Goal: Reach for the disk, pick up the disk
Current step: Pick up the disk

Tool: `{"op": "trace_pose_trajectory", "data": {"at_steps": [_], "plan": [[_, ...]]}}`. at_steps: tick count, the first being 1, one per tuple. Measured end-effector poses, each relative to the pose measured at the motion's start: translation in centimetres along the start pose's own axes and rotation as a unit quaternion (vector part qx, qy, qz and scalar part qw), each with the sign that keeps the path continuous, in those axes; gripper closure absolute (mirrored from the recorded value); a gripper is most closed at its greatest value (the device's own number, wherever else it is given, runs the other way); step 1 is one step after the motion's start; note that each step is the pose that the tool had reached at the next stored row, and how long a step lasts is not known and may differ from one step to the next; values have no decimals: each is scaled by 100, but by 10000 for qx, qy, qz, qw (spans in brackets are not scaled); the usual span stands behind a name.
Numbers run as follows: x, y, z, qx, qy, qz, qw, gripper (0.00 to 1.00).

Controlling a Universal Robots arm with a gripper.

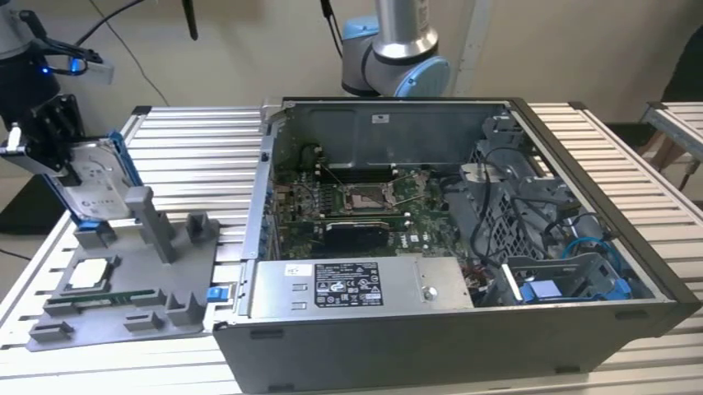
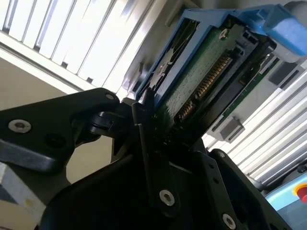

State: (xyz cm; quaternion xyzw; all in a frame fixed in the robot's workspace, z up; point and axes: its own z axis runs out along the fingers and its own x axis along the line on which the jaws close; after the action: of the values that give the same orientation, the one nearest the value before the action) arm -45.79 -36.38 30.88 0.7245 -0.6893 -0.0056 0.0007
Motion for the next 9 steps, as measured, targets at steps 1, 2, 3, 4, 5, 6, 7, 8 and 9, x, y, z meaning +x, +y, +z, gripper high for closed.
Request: {"op": "trace_pose_trajectory", "data": {"at_steps": [1, 2, 3, 4, 5, 6, 7, 8, 9], "plan": [[0, 0, -9, -2, 1, 0, 10000, 100], [0, 0, -17, -1, 0, 0, 10000, 100], [0, 0, -26, 0, 0, 0, 10000, 100], [0, 0, -39, 0, 1, 0, 10000, 100], [0, 0, -51, 0, 1, 0, 10000, 100], [0, 1, -65, 0, 2, 0, 10000, 100], [-1, 1, -79, 0, 2, 0, 10000, 100], [-1, 1, -94, 1, 1, 0, 10000, 100], [-1, 1, -109, 0, 2, 0, 10000, 100]]}}
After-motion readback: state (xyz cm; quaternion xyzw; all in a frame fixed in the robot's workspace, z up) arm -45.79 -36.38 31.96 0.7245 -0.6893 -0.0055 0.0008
